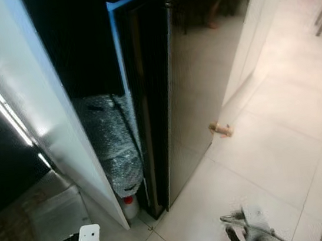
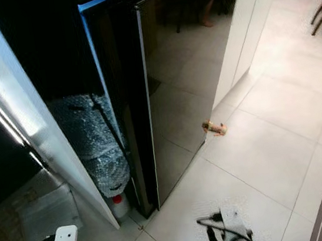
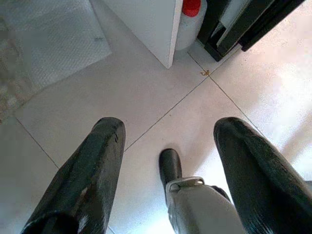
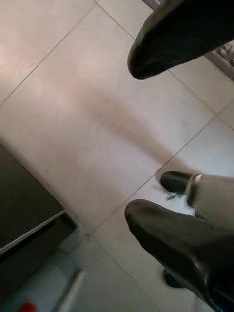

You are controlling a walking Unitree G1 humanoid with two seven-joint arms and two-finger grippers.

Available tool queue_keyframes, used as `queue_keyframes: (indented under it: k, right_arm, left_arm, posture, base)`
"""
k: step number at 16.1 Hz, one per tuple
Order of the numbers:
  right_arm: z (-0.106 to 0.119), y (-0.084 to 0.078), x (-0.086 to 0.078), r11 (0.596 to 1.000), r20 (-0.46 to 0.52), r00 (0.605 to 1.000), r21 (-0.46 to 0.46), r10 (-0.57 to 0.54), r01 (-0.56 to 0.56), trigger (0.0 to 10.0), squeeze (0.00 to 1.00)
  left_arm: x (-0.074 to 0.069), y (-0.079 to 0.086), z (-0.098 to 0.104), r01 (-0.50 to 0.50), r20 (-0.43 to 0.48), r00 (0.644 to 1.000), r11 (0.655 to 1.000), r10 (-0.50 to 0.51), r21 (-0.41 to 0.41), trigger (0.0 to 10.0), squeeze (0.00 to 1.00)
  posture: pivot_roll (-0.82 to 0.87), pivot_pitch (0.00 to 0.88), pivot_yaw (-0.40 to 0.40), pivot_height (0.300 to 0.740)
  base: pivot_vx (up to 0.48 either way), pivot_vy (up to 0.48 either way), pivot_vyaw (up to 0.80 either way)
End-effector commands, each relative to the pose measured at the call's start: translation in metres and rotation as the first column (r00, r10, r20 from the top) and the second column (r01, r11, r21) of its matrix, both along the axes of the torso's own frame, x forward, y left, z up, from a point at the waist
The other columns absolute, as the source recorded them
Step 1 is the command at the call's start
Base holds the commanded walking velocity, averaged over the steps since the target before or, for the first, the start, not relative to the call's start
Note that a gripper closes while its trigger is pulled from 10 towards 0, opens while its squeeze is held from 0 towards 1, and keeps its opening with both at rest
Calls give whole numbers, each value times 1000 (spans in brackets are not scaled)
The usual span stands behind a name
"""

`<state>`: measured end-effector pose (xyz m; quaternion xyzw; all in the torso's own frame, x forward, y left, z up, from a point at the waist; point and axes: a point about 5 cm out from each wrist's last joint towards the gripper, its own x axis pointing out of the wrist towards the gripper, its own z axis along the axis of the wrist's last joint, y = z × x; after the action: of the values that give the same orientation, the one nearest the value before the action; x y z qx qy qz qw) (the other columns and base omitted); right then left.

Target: Restocking fridge

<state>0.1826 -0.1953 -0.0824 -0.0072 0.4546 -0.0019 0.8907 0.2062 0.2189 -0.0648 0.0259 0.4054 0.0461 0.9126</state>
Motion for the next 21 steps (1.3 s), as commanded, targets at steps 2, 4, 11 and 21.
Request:
queue_keyframes:
  k: [2,4,11,21]
  right_arm:
    - [-5,-9,-14,1000,-43,999,-27,12,-13,10000,0]
    - [-9,-8,-22,997,-89,996,-68,30,-36,10000,0]
    - [-13,8,-25,996,-108,992,-39,70,-75,10000,0]
    - [-10,10,-16,995,-102,991,-37,83,-88,10000,0]
  left_arm:
    - [-7,-4,-5,-34,-27,999,999,33,-12,10000,0]
    - [-8,-4,-6,-34,-33,999,999,34,-9,10000,0]
    - [-11,0,-7,1,-72,997,1000,0,16,10000,0]
    - [-9,3,-6,59,-98,994,997,-53,57,10000,0]
  posture:
    - [30,0,-108,740]
    - [38,0,-107,740]
    - [56,0,-98,740]
    - [57,0,-90,740]
  base:
    - [0,0,528]
    - [0,0,800]
    - [0,0,800]
    - [0,0,800]
